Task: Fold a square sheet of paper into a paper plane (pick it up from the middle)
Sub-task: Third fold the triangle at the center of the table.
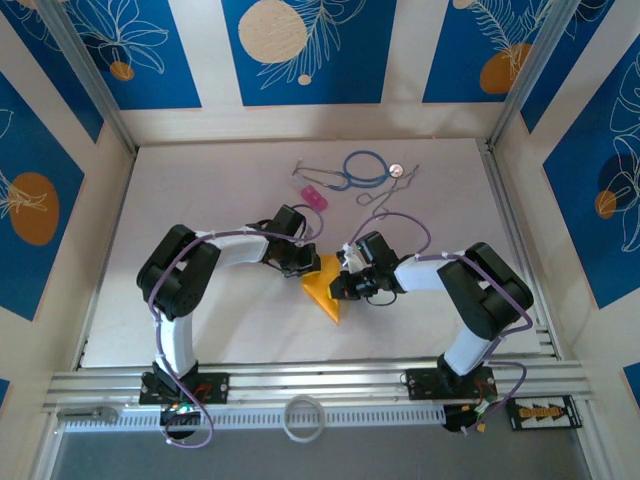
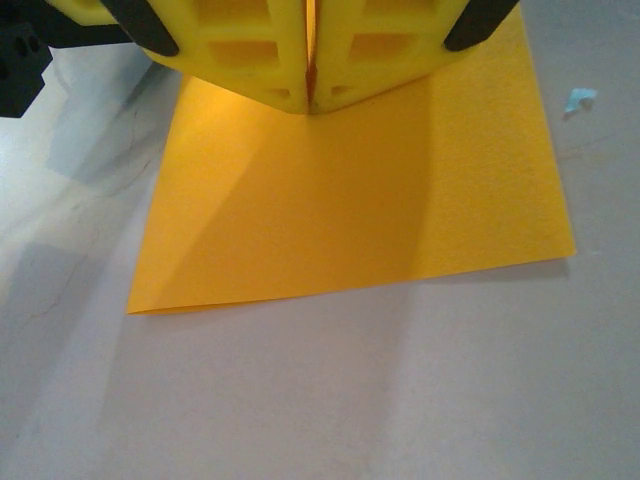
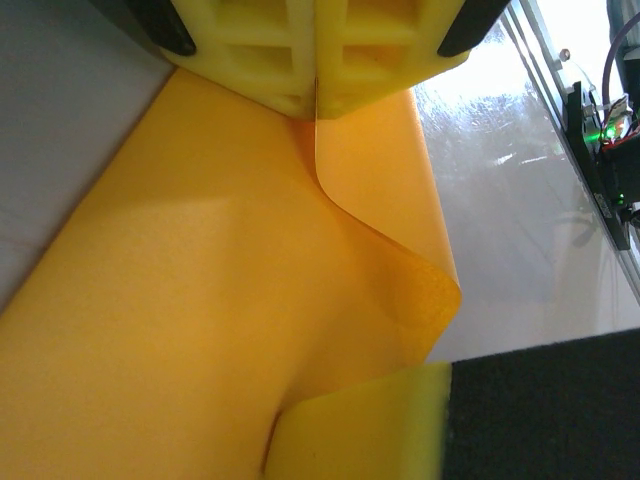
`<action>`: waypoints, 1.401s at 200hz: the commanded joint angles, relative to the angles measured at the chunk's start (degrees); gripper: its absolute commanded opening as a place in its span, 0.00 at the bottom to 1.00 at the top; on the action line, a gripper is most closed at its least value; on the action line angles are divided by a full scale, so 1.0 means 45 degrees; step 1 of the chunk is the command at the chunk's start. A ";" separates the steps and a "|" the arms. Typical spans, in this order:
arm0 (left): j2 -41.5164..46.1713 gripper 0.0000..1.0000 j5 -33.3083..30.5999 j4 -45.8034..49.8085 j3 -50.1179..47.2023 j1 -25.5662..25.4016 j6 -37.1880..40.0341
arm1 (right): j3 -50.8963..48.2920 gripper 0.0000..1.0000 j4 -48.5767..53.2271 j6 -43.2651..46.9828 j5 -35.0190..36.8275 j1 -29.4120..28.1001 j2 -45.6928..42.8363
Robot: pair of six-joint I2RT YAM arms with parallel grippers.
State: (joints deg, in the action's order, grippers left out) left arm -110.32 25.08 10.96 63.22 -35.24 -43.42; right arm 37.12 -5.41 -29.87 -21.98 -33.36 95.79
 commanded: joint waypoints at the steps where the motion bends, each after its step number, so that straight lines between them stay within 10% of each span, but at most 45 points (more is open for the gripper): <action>1: -0.0212 0.10 -0.0145 0.0425 -0.0142 0.0100 -0.0066 | -0.0033 0.00 0.0299 0.0202 0.0039 -0.0086 0.0077; 177: 0.2244 0.18 -0.0588 0.0515 -0.0654 0.0065 0.0089 | -0.0016 0.00 0.0362 0.0246 0.0157 -0.0120 0.0413; 280: 0.4279 0.00 0.0168 -0.6738 -0.5644 -0.1574 -0.4584 | -0.0012 0.00 0.0323 0.0089 0.0331 -0.0136 0.0432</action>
State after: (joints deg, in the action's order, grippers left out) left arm -91.77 25.76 -8.54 40.38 -40.18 -57.54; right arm 37.15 -5.67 -29.89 -21.63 -33.52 96.23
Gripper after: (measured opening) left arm 0.048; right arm 0.057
